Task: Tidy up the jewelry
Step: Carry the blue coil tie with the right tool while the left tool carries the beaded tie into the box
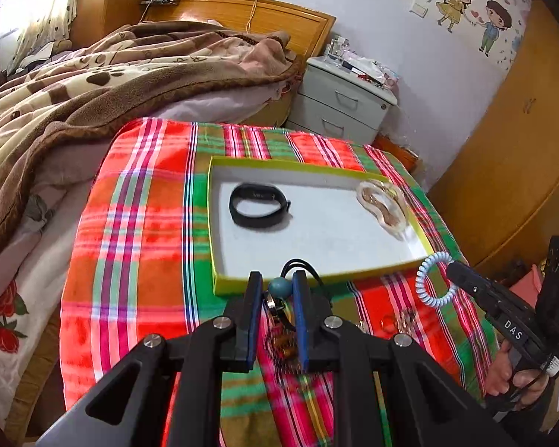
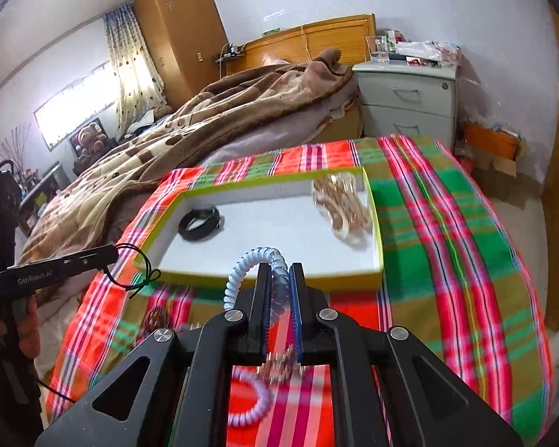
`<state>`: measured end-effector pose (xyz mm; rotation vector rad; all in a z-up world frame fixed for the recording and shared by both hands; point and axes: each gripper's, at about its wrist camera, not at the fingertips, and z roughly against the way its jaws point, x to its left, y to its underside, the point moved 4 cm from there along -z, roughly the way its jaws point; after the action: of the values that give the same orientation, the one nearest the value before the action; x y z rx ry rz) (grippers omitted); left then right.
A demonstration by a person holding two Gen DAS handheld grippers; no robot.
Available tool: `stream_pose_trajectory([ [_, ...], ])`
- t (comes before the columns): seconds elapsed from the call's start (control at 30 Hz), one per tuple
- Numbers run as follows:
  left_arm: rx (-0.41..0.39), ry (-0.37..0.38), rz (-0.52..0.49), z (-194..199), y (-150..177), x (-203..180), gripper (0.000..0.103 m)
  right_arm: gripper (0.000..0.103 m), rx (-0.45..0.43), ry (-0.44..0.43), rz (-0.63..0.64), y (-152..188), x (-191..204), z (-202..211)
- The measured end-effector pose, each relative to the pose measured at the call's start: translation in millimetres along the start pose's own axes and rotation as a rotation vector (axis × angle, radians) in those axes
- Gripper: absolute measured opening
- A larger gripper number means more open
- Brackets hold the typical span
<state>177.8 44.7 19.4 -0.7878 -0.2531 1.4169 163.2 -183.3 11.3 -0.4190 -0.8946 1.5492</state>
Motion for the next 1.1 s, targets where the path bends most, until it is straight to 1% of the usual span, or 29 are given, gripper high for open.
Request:
stream_pose_trajectory([
  [0.13, -0.003, 0.012, 0.011, -11.0, -13.5, 1.1, 0.017, 0.01, -0.002, 0.001, 0.029, -21.0, 3.8, -15.9],
  [0.33, 0.005, 0.008, 0.017, -27.8, -24.1, 1.9, 0.017, 0.01, 0.011, -0.004, 0.027, -46.7, 3.9, -45.0],
  [0.47, 0.016, 0.001, 0.029, -38.6, -28.4, 4.5, 0.017, 0.01, 0.036, -0.028, 0.014, -55.7, 6.2, -65.5],
  [0.6, 0.037, -0.016, 0.042, -51.0, -29.2, 9.6, 0.017, 0.01, 0.079, -0.043, 0.001, -64.9, 7.0, -91.1],
  [0.73, 0.059, -0.029, 0.048, -62.0, -27.9, 13.3, 0.017, 0.01, 0.125, -0.044, 0.002, -69.4, 9.4, -114.6],
  [0.87, 0.076, -0.062, 0.051, -71.0, -24.2, 17.6, 0.017, 0.01, 0.162, -0.048, 0.013, -69.7, 13.5, -133.8],
  [0.93, 0.093, -0.055, 0.062, -75.6, -22.7, 20.1, 0.017, 0.01, 0.176, -0.048, 0.013, -69.2, 14.5, -141.1],
  [1.1, 0.105, -0.079, 0.055, -81.8, -21.4, 23.0, 0.017, 0.01, 0.208, -0.05, 0.036, -69.9, 17.8, -156.1],
])
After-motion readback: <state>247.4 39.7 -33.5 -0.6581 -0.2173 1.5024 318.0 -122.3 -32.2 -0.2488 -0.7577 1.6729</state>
